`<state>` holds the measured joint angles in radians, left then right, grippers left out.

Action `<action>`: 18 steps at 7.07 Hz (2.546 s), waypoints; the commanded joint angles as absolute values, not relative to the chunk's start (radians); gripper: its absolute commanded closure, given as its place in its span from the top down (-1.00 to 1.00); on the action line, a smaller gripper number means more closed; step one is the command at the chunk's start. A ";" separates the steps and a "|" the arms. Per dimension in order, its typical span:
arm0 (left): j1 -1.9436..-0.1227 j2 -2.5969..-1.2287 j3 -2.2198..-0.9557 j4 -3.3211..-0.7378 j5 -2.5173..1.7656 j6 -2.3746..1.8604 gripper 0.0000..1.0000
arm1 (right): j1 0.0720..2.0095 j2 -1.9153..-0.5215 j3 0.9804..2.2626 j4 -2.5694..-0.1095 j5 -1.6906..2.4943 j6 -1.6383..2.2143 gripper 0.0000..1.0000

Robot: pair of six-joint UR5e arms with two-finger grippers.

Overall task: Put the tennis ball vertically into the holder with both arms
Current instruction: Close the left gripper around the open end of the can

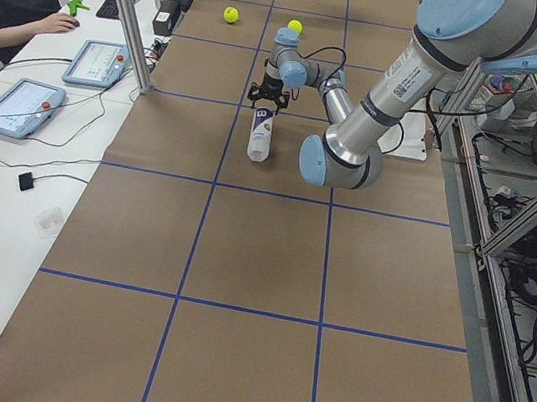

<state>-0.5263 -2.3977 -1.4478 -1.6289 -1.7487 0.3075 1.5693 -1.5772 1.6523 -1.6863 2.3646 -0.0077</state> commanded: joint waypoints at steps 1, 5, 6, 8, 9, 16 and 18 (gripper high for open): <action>-0.523 -2.399 -1.433 -1.629 -1.749 0.307 1.00 | 1.569 -1.572 1.635 -1.684 2.364 -0.008 0.98; -0.517 -2.399 -1.427 -1.634 -1.749 0.305 1.00 | 1.569 -1.569 1.634 -1.684 2.365 -0.009 0.99; -0.517 -2.398 -1.425 -1.632 -1.749 0.305 1.00 | 1.569 -1.569 1.634 -1.684 2.365 -0.009 0.98; -0.515 -2.399 -1.419 -1.635 -1.749 0.305 1.00 | 1.569 -1.569 1.632 -1.684 2.365 -0.009 0.98; -0.511 -2.399 -1.408 -1.669 -1.749 0.302 0.99 | 1.569 -1.569 1.634 -1.684 2.365 -0.009 0.98; -0.518 -2.398 -1.394 -1.710 -1.740 0.307 0.97 | 1.569 -1.569 1.643 -1.681 2.396 -0.009 0.98; -0.520 -2.385 -1.399 -1.709 -1.740 0.307 0.97 | 1.569 -1.569 1.641 -1.681 2.396 -0.009 0.98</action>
